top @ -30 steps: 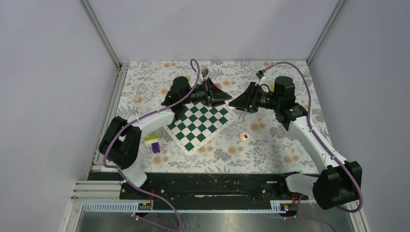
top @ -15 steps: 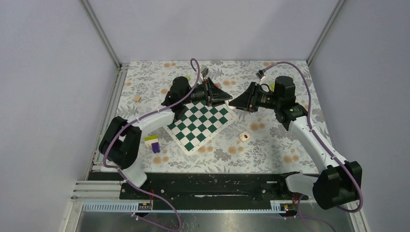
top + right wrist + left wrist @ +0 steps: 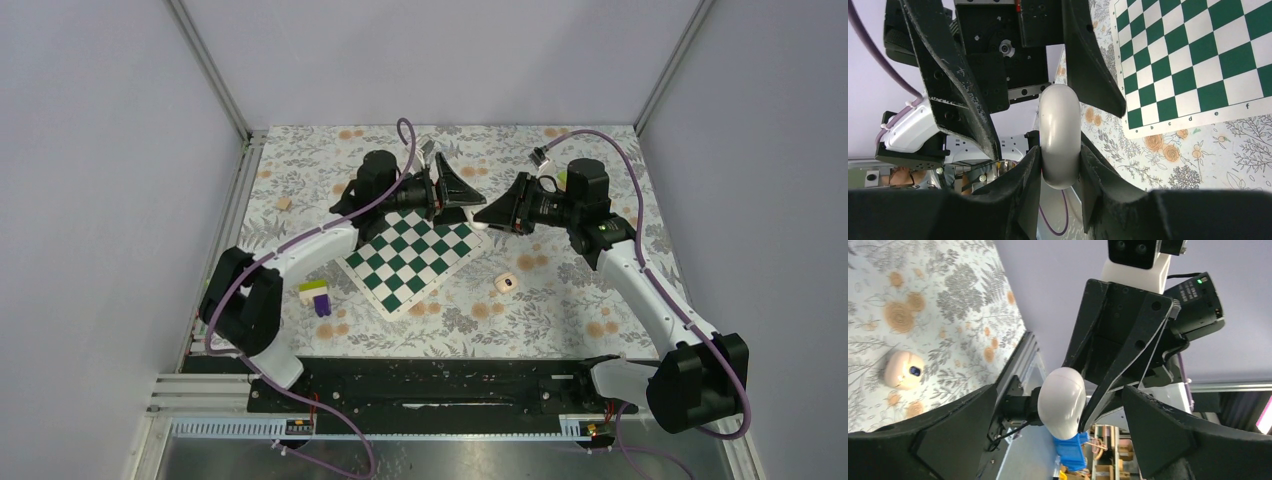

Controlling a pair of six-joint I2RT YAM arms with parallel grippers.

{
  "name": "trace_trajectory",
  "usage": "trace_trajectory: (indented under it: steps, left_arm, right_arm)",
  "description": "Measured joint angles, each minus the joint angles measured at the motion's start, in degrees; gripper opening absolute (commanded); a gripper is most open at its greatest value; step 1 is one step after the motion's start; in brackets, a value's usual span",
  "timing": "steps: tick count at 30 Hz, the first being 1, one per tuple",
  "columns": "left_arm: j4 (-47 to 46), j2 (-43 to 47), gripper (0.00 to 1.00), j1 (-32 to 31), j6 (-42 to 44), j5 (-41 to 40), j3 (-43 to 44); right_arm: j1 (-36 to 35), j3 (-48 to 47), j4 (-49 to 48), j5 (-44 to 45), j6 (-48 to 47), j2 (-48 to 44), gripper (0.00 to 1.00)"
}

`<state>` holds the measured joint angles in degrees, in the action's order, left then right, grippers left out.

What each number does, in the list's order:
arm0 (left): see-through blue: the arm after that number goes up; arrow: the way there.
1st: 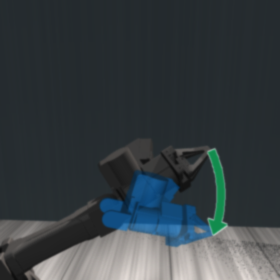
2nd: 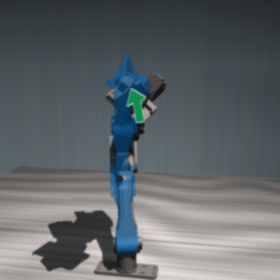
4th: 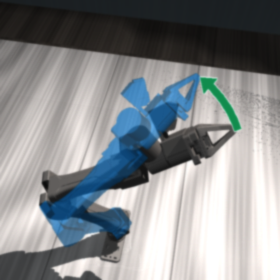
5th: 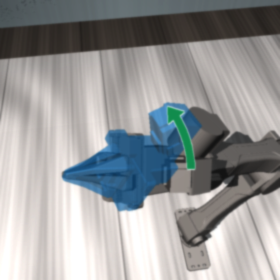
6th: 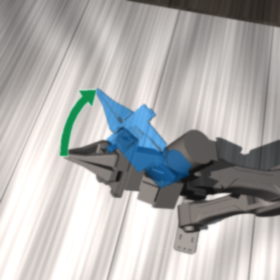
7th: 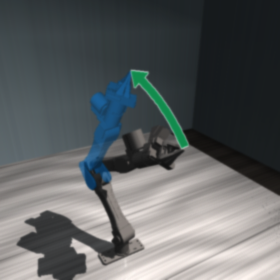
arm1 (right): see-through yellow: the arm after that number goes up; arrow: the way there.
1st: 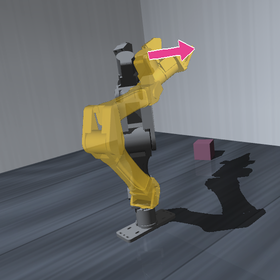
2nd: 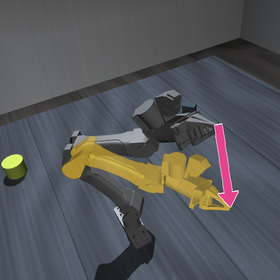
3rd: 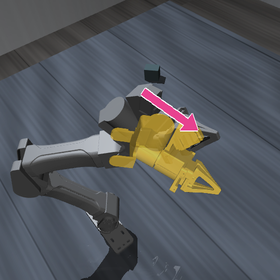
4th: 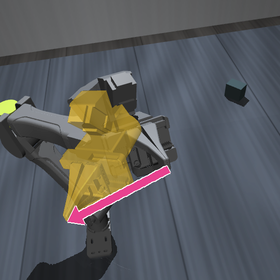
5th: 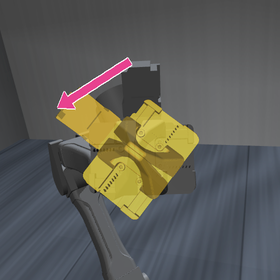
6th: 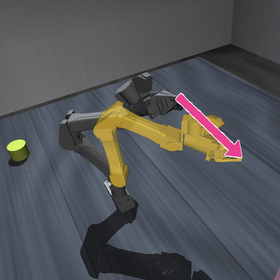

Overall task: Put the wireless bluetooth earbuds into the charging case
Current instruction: Adjust the charging case.

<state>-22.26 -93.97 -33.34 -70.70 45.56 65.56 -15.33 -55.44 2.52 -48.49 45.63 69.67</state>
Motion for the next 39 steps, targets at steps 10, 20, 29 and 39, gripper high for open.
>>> trace_trajectory:
  steps: [10,20,29,39]
  left_arm:
    - [17.97,10.91,0.99,0.79,14.34,-15.61,0.39]
    - [19.02,27.76,0.99,-9.46,50.93,-37.57,-4.74]
    - [20.74,32.11,0.95,-21.0,92.35,-40.48,-14.51]
    - [22.34,33.86,0.87,-24.2,105.74,-39.52,-16.02]
  right_arm:
    - [0.0,-0.44,3.74,1.05,-0.07,0.28,0.0]
    - [0.07,-3.82,8.98,0.7,4.7,4.22,0.0]
    - [0.07,-0.92,9.81,-2.27,12.13,0.37,0.0]
    - [0.09,-0.87,15.19,-8.0,16.22,-1.7,0.0]
